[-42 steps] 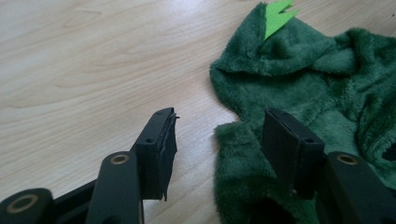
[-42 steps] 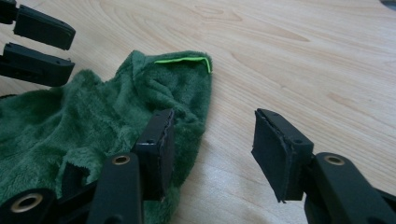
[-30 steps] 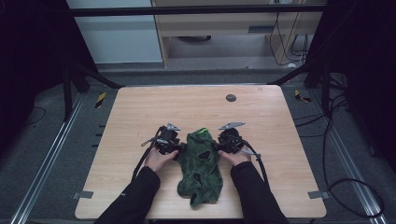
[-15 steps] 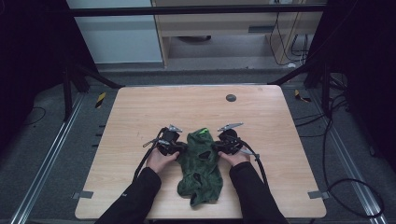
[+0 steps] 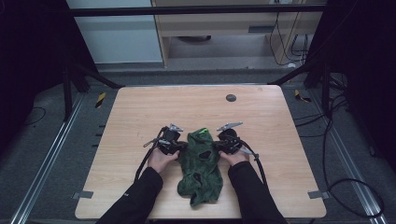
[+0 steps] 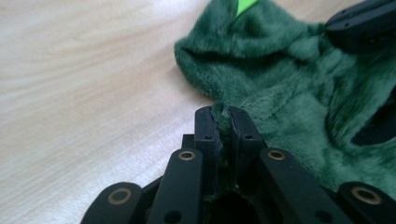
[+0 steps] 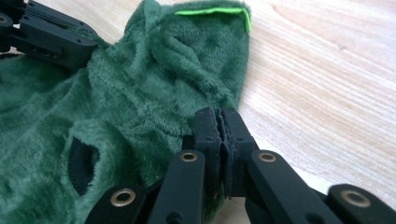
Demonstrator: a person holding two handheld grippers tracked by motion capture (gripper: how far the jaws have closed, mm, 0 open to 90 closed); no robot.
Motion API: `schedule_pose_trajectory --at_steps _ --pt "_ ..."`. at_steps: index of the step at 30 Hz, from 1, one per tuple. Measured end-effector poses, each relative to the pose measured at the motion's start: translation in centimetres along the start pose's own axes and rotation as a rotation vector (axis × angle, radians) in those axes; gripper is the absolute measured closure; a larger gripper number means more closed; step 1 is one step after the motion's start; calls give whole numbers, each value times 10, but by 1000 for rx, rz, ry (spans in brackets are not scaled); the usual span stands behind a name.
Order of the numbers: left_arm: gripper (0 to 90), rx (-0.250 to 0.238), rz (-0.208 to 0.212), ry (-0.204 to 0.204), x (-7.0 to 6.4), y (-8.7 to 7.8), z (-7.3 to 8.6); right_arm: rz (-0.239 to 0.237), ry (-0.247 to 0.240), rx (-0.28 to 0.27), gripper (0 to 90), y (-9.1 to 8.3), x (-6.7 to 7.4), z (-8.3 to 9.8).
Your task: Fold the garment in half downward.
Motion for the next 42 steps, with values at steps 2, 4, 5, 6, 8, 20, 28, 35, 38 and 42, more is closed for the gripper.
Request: schedule_pose_trajectory --at_steps 2,4,5,6,8,20,28,35,38,42 --pt "832 -21 -4 7 0 -4 -7 1 1 -14 876 -2 0 -3" --pt "833 -26 -4 9 0 -5 -9 1 -1 -24 877 -3 0 -4" --pt "833 -42 -5 12 -1 -7 -15 2 -8 -44 878 -6 0 -9" --pt "832 -42 -5 12 -1 -7 -15 2 -8 -44 878 -6 0 -9" --pt "833 -53 -11 20 -2 -10 -19 3 -9 -67 879 -9 0 -14" --pt "834 -153 -36 49 -3 -33 -49 -16 -35 -195 883 -31 2 -46" --pt "833 -213 -45 78 -9 -51 -62 -22 -76 -258 882 -50 6 -63" --pt "833 -236 -35 111 -20 -66 -66 -33 -101 -265 882 -59 10 -65" --pt "832 -236 -25 120 -26 -69 -63 -42 -127 -272 882 -64 15 -62" --pt "832 -225 -19 138 -34 -74 -56 -60 -154 -271 882 -70 22 -58"
Point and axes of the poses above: each handheld gripper's, and its own axes: y roughly forward along the jaws, z roughly out of its underside, x roughly to its left, the point moved 4 cm from there along y, roughly forward along the jaws, and after that the axes turned 11 degrees about -x, right-handed, at the moved point
